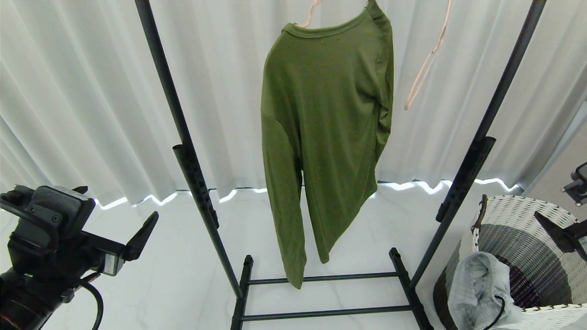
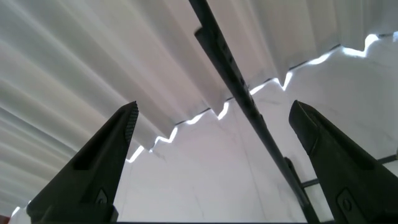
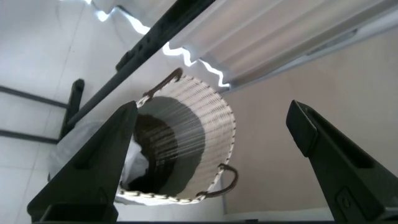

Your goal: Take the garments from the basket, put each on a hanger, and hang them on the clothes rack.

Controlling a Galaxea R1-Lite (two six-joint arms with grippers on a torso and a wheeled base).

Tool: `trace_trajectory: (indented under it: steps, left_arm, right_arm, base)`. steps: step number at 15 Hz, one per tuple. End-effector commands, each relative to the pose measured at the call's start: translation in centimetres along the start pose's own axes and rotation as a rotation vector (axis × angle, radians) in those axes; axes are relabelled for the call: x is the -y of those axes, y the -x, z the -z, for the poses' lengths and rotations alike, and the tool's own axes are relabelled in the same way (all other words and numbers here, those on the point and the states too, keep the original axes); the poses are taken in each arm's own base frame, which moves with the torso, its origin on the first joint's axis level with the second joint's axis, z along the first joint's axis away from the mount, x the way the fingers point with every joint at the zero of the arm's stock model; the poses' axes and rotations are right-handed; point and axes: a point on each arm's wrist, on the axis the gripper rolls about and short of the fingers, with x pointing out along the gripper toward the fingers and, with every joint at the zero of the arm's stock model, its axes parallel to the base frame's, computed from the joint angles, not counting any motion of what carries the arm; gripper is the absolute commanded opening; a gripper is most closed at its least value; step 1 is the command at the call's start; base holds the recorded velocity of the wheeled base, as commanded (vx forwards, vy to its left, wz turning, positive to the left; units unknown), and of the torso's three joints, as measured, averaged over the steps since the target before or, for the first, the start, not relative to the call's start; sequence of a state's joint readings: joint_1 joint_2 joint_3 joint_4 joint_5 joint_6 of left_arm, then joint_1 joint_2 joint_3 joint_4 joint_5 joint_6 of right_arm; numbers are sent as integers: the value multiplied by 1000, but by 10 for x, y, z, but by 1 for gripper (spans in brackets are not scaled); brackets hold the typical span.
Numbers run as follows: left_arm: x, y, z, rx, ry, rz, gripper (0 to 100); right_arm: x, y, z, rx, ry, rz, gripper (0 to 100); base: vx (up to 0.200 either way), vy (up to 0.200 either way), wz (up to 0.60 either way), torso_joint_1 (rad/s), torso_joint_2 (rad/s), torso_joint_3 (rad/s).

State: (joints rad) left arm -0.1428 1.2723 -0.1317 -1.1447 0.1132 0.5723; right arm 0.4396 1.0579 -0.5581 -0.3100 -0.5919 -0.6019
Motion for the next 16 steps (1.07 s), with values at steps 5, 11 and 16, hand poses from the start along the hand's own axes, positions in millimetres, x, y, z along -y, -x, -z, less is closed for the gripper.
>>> trace_trajectory:
  steps: [5,11,16]
  left_arm:
    - [0,2,-1,11,0,2,100]
    - [1,1,-1,10,-1,9,100]
    - [2,2,0,5,0,13,100]
  right_arm:
    - [0,0,0,1,3,-2,100]
    - [-3,0,4,-13,13,-9,100]
    - [-11,-3,10,-25,33,-54,100]
  base:
    - [0,-200,0,-11,72,56]
    - [0,-200,0,2,4,8]
    - [0,0,0,0,0,0]
